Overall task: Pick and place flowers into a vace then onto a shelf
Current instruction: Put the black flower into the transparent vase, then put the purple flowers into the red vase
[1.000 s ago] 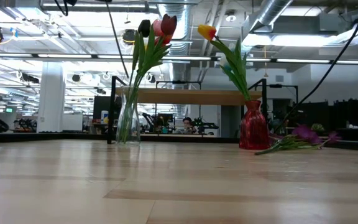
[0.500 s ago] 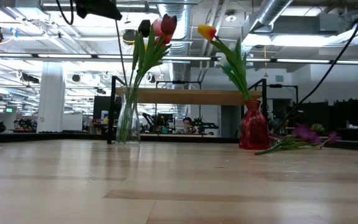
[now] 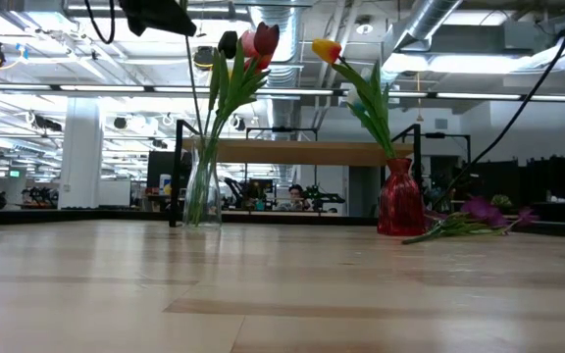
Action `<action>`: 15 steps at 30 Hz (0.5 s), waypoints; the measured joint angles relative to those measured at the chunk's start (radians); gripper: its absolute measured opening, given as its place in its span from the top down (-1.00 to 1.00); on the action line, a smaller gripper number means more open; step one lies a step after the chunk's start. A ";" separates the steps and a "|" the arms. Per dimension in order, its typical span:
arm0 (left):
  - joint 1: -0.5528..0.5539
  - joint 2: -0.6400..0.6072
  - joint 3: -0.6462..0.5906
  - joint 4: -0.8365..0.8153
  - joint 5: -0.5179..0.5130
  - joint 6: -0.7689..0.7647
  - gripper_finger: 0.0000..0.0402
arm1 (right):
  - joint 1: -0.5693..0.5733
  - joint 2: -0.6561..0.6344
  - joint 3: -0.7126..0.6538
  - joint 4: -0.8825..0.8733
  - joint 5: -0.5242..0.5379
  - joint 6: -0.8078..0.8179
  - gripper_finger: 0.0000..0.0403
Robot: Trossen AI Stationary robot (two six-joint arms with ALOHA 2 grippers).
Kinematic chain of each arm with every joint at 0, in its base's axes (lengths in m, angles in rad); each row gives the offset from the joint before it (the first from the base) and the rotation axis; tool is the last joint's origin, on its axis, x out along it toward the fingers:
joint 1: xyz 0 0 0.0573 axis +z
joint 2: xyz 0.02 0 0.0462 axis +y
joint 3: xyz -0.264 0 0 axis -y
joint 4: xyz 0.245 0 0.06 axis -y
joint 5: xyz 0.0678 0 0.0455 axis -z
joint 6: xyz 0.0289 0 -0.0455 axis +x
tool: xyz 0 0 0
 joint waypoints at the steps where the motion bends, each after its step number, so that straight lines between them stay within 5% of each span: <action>1: 0.004 0.004 0.000 0.000 0.008 -0.004 0.76 | 0.000 0.000 0.000 0.000 0.000 0.000 -0.16; 15: 0.027 0.013 0.001 -0.079 0.057 -0.060 0.08 | 0.000 0.000 0.000 -0.003 0.001 0.000 -0.16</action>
